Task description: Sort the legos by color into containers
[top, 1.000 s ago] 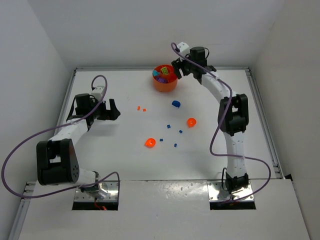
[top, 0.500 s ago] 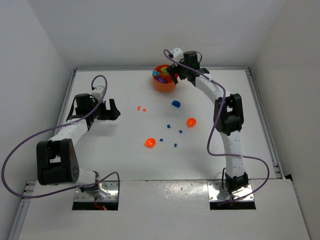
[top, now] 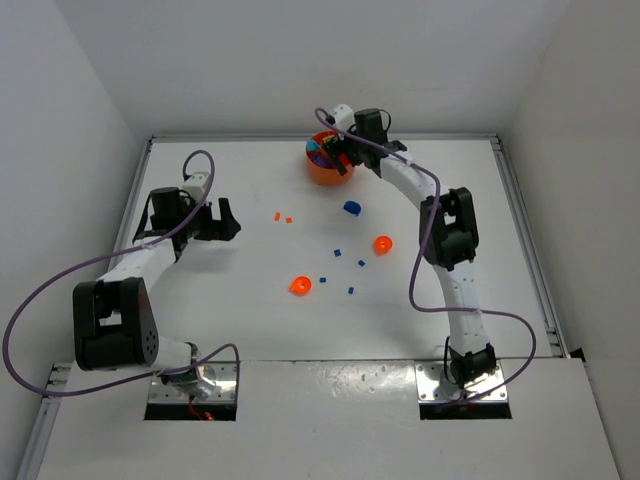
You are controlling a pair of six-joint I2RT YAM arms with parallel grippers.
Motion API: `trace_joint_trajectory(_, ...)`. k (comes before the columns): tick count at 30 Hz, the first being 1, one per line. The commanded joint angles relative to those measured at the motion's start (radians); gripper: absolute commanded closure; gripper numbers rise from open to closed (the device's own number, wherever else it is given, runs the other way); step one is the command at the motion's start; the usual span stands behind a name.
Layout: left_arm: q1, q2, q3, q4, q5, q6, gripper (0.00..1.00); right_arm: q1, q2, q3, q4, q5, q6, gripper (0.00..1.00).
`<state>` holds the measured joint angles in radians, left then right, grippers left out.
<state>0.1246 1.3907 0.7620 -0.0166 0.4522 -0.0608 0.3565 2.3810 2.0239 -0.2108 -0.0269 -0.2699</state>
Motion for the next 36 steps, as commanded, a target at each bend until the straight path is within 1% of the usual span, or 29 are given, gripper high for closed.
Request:
trace_joint_trajectory(1, 0.014, -0.001, 0.034, 0.009, 0.017, 0.004, 0.00, 0.010, 0.010, 0.044, -0.025, -0.053, 0.006, 0.01)
trace_joint_trajectory(3, 0.014, -0.001, 0.034, 0.009, 0.017, 0.004, 0.00, 0.010, -0.002, 0.033, -0.025, -0.079, 0.015, 0.01)
trace_joint_trajectory(7, 0.014, -0.001, 0.034, 0.009, 0.017, 0.004, 0.00, 0.010, -0.058, -0.011, 0.065, -0.119, 0.076, 0.01)
trace_joint_trajectory(9, 0.014, -0.001, 0.034, 0.009, 0.017, 0.004, 0.00, 0.010, -0.059, -0.022, 0.074, -0.119, 0.098, 0.01)
trace_joint_trajectory(13, 0.014, -0.001, 0.034, 0.009, 0.017, 0.004, 0.00, -0.017, -0.068, 0.001, 0.099, -0.208, 0.182, 0.00)
trace_joint_trajectory(14, 0.014, -0.001, 0.034, 0.009, 0.017, 0.004, 0.00, -0.017, -0.081, 0.001, 0.131, -0.226, 0.217, 0.00)
trace_joint_trajectory(16, 0.023, -0.001, 0.034, 0.009, 0.017, 0.004, 0.00, -0.027, -0.094, -0.033, 0.140, -0.237, 0.218, 0.00)
trace_joint_trajectory(17, 0.023, -0.001, 0.034, 0.009, 0.017, 0.004, 0.00, -0.027, -0.103, -0.059, 0.180, -0.261, 0.253, 0.00)
trace_joint_trajectory(20, 0.023, -0.001, 0.025, 0.009, 0.017, 0.004, 0.00, -0.051, -0.115, -0.059, 0.203, -0.306, 0.299, 0.00)
trace_joint_trajectory(22, 0.032, -0.001, 0.025, 0.009, 0.017, 0.004, 0.00, -0.051, -0.115, -0.059, 0.203, -0.306, 0.308, 0.00)
trace_joint_trajectory(25, 0.032, -0.001, 0.025, 0.009, 0.026, 0.004, 0.00, -0.051, -0.105, -0.030, 0.182, -0.210, 0.239, 0.00)
trace_joint_trajectory(26, 0.032, -0.001, 0.025, 0.018, 0.026, 0.004, 0.00, -0.051, -0.105, -0.030, 0.169, -0.150, 0.218, 0.00)
trace_joint_trajectory(28, 0.032, -0.001, 0.025, 0.018, 0.026, 0.004, 0.00, -0.051, -0.105, -0.030, 0.181, -0.095, 0.160, 0.00)
trace_joint_trajectory(29, 0.032, -0.001, 0.025, 0.018, 0.026, 0.004, 0.00, -0.051, -0.105, -0.040, 0.192, -0.043, 0.143, 0.00)
trace_joint_trajectory(33, 0.032, -0.001, 0.025, 0.027, 0.035, -0.005, 0.00, -0.051, -0.105, -0.077, 0.272, 0.024, 0.069, 0.00)
trace_joint_trajectory(36, 0.032, -0.001, 0.025, 0.027, 0.036, -0.005, 0.00, -0.051, -0.079, -0.077, 0.289, 0.053, 0.051, 0.00)
